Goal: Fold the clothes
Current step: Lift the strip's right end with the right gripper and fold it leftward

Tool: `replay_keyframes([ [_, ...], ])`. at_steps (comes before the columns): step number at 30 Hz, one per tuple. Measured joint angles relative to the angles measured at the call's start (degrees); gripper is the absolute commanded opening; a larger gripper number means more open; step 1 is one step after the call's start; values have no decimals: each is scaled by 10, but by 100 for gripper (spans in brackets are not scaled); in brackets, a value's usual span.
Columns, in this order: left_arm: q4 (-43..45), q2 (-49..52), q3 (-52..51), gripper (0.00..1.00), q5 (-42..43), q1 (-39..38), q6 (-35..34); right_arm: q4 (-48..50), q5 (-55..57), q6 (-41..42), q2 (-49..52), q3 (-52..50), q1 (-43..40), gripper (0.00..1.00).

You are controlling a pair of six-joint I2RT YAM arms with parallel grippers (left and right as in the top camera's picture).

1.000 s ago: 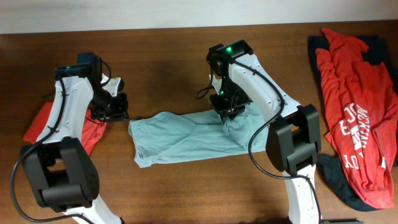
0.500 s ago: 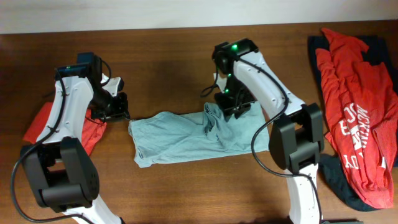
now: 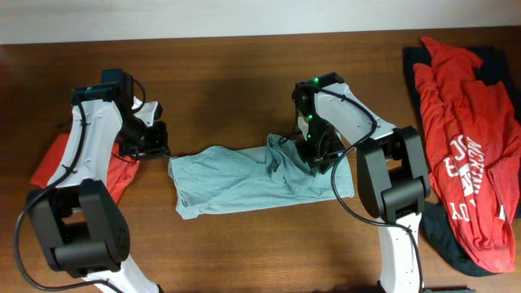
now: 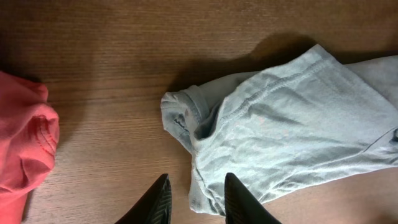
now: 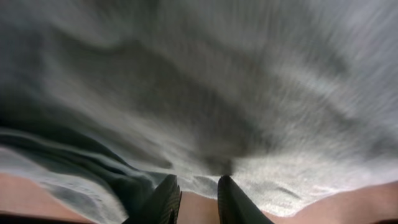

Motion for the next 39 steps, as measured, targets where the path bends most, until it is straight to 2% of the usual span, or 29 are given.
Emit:
replay_keyframes([
  [8,0,0,0,29,0,0,0,12,-27,-15,0,-1,24,26],
  [17,0,0,0,29,0,0,0,32,-98,-58,0,-1,98,24],
  [19,0,0,0,29,0,0,0,32,-104,-71,0,-1,107,20],
  [25,0,0,0,30,0,0,0,33,-111,-108,0,0,111,21],
  [28,0,0,0,30,0,0,0,28,-121,-138,0,14,106,25],
  [32,-1,0,0,30,0,0,0,-11,-174,-224,-4,58,101,27],
  [35,-2,0,0,43,0,0,-2,-13,-188,-250,-7,74,100,30],
  [36,-5,0,0,51,0,0,-3,-14,-188,-251,-7,79,99,30],
  [39,-26,0,0,63,0,0,-5,-37,-154,-219,-7,122,85,30],
])
